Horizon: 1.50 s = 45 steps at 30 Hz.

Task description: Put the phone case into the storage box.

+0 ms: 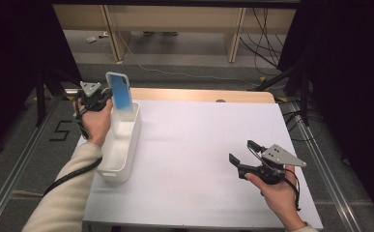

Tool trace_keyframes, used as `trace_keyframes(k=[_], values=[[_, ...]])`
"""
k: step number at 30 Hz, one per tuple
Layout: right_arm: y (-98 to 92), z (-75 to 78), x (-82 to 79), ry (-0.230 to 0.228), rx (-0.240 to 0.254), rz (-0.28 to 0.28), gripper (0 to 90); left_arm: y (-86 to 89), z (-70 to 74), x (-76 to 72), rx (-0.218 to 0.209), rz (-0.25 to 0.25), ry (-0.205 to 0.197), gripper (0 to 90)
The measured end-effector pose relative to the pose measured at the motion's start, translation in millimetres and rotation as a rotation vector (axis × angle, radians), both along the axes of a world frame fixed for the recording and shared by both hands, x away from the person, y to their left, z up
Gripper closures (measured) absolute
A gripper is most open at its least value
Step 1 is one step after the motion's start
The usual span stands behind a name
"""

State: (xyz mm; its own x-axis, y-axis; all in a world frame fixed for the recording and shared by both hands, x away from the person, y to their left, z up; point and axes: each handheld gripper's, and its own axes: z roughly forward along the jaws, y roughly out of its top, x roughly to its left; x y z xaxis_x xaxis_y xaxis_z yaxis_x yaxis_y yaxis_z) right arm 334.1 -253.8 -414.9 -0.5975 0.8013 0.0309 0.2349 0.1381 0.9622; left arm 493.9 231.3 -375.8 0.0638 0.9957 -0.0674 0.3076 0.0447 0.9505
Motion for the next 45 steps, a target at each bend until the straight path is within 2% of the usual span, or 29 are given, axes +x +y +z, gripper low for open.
trace_keyframes(k=[11, 23, 25, 27, 29, 33, 34, 41, 42, 45], values=[[-0.5, -0.4, 0.4, -0.001, -0.001, 0.003, 18.8, -2.3, -9.1, 7.9, 0.0, 0.003, 0.027, 88.6], [0.5, -1.7, 1.4, -0.001, 0.016, 0.009, 18.8, -3.0, -10.6, 12.2, 0.006, 0.011, 0.038, 88.5], [-0.5, -0.7, 0.4, 0.009, -0.007, 0.004, 18.9, -3.5, -10.6, 13.1, 0.011, 0.008, 0.04, 88.5], [0.7, -1.6, 1.3, 0.002, 0.015, 0.011, 19.0, -3.9, -11.0, 14.1, 0.011, 0.007, 0.044, 88.6], [0.5, -1.5, 1.3, -0.001, 0.016, 0.009, 19.0, -4.2, -11.7, 15.2, 0.012, 0.008, 0.047, 88.5], [-0.4, -0.5, 0.1, 0.018, -0.002, 0.003, 19.0, -4.2, -13.0, 17.0, 0.017, 0.012, 0.053, 88.5], [-0.6, -1.2, 0.8, 0.007, -0.007, 0.004, 19.0, -4.0, -13.4, 17.4, 0.015, 0.013, 0.054, 88.5], [-0.6, -0.9, 0.9, 0.005, 0.002, 0.0, 19.1, -3.4, -17.8, 20.6, 0.015, 0.02, 0.069, 88.5], [-0.5, -0.6, 0.4, 0.017, 0.008, 0.002, 19.0, -3.4, -18.2, 21.0, 0.016, 0.021, 0.072, 88.5], [-0.6, -1.2, 1.0, 0.006, 0.0, -0.001, 19.0, -3.3, -19.1, 22.3, 0.018, 0.019, 0.074, 88.5]])
